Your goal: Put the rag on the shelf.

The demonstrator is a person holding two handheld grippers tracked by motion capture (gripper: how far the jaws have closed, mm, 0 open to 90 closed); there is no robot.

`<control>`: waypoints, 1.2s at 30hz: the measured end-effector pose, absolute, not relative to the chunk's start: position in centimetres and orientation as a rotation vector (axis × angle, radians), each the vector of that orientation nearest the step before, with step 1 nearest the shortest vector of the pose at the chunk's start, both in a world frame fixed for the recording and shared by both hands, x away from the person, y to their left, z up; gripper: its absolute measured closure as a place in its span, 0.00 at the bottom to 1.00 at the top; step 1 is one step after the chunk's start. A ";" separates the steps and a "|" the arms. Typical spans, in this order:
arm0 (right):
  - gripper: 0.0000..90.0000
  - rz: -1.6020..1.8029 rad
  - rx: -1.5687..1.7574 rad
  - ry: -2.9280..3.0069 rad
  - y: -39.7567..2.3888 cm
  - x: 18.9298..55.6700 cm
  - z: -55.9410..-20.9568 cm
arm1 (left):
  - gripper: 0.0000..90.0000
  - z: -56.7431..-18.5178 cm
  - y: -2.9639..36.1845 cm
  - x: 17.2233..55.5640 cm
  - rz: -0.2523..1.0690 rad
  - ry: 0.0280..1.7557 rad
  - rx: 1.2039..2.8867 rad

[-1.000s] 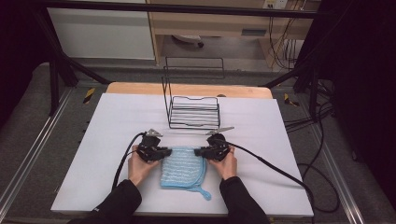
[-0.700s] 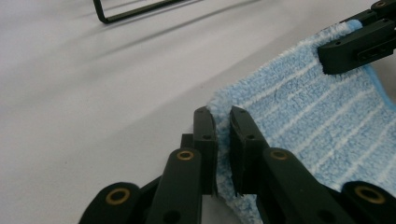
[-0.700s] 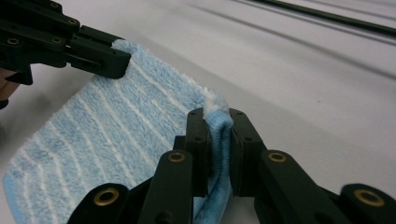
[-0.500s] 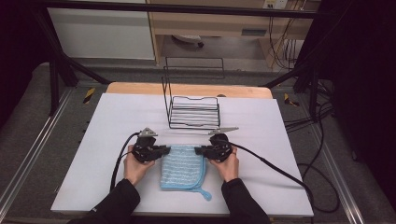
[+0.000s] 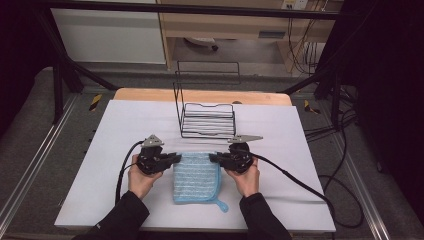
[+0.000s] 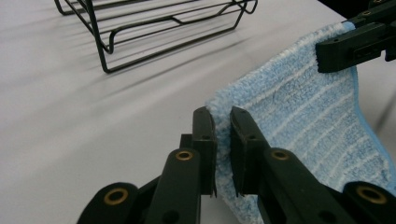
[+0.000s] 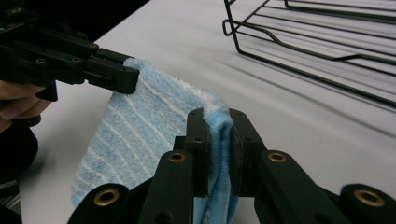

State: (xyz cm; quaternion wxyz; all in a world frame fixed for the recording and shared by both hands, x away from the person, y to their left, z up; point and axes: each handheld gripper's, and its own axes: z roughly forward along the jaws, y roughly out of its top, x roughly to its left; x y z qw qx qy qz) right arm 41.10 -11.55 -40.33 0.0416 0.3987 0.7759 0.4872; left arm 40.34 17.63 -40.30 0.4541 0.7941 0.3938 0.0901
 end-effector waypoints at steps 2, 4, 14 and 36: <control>0.90 1.506 1.212 2.365 -11.6 40.9 -40.0 | 0.90 -40.0 17.6 40.1 0.238 0.960 1.957; 0.90 1.502 1.192 2.354 -11.7 40.7 -39.5 | 0.90 -39.7 17.5 39.9 0.253 0.953 1.951; 0.90 1.540 1.149 2.320 -11.9 40.0 -38.1 | 0.90 -38.2 17.6 39.1 0.278 0.926 1.909; 0.90 1.586 0.984 2.165 -12.0 38.1 -33.3 | 0.90 -34.2 17.7 37.8 0.385 0.848 1.793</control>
